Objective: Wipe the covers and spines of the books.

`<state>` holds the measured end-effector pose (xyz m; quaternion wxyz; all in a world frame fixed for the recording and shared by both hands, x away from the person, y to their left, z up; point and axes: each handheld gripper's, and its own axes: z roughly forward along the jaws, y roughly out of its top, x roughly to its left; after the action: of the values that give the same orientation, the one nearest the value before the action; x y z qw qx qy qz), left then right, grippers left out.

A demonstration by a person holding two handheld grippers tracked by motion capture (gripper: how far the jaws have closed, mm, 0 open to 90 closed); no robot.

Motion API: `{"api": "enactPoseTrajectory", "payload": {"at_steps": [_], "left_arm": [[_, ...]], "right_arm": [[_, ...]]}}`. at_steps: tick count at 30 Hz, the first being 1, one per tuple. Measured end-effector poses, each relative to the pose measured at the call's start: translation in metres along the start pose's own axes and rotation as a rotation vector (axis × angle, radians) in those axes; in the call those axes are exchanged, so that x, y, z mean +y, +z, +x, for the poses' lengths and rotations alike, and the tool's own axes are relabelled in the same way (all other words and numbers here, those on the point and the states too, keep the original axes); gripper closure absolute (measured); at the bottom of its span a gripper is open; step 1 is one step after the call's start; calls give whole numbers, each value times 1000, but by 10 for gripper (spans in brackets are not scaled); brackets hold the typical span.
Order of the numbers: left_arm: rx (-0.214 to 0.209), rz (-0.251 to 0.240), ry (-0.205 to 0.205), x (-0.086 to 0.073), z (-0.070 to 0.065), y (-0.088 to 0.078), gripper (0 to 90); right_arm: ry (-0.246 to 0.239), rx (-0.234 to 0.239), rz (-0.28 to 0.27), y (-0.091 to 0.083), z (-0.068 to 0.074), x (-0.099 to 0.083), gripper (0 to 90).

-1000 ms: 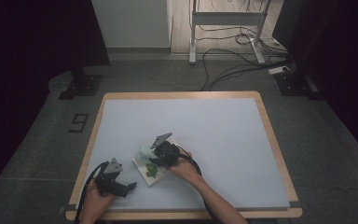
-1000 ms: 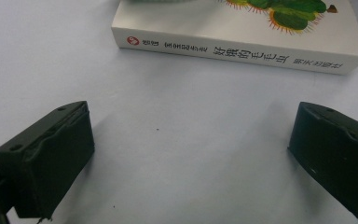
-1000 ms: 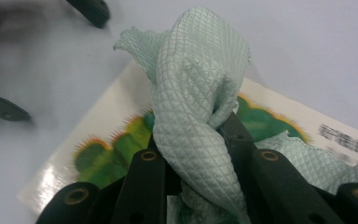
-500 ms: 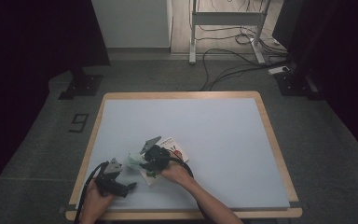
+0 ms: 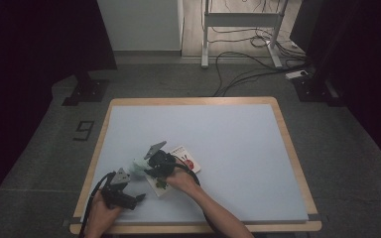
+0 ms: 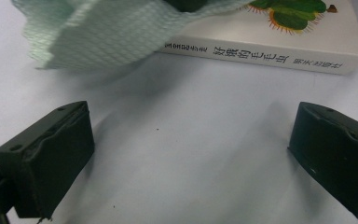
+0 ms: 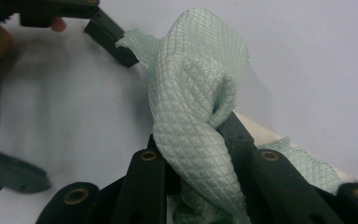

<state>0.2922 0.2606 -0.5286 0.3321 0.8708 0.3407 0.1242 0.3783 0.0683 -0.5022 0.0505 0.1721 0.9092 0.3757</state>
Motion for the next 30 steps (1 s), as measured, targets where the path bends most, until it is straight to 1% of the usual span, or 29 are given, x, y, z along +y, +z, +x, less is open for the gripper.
{"api": "enactPoseTrajectory", "payload": {"at_steps": [4, 8, 11, 13, 16, 22, 23, 26, 28, 30], "left_arm": [[1, 0, 1, 0, 0, 0, 0], [1, 0, 1, 0, 0, 0, 0], [0, -1, -1, 0, 0, 0, 0], [0, -2, -2, 0, 0, 0, 0], [0, -1, 0, 0, 0, 0, 0], [0, -1, 0, 0, 0, 0, 0], [0, -1, 1, 0, 0, 0, 0], [-1, 0, 0, 0, 0, 0, 0], [0, -2, -1, 0, 0, 0, 0], [0, -2, -1, 0, 0, 0, 0]], "right_arm": [[-3, -12, -1, 3, -2, 3, 737], [13, -17, -3, 2, -5, 1, 737], [19, -30, -5, 0, -9, -1, 737], [28, -36, -1, -2, -14, -2, 737], [38, -61, -2, -6, -21, -6, 737], [82, -95, -3, -16, -40, -17, 737], [85, -106, -4, -18, -42, -19, 737], [102, -122, -5, -22, -50, -24, 738], [104, -145, -1, -25, -54, -27, 738], [116, -147, -1, -28, -59, -30, 738]]}}
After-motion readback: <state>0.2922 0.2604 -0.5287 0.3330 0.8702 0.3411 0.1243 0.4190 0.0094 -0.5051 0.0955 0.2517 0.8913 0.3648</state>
